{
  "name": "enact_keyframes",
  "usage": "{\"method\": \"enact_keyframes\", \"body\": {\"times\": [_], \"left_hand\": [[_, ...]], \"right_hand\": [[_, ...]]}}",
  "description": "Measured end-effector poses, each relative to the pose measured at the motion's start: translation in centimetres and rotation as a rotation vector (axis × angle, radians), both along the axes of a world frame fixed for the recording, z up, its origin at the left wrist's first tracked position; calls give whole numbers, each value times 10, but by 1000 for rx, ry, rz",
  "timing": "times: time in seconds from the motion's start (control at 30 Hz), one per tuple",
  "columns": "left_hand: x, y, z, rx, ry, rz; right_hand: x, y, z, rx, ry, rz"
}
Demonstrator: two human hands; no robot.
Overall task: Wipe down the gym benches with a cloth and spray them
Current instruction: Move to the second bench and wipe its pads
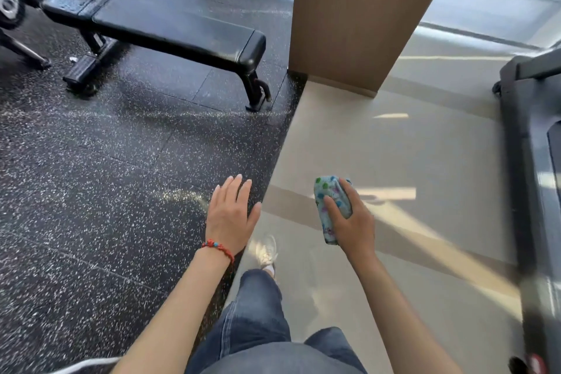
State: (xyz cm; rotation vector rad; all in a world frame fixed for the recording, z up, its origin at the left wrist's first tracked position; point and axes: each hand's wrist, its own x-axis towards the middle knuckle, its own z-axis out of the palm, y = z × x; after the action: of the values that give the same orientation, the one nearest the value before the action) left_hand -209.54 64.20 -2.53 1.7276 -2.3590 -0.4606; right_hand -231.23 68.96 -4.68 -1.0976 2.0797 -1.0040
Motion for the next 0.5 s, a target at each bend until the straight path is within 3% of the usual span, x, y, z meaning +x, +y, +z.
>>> {"method": "enact_keyframes", "body": {"times": [0.23,0.5], "left_hand": [[2,-152,8,-3,-34,14],[0,-268,-3,39,-45,105]], "right_hand": [[-1,-150,4,-4,16,21],[-7,-278,-9,35,40,115]]}}
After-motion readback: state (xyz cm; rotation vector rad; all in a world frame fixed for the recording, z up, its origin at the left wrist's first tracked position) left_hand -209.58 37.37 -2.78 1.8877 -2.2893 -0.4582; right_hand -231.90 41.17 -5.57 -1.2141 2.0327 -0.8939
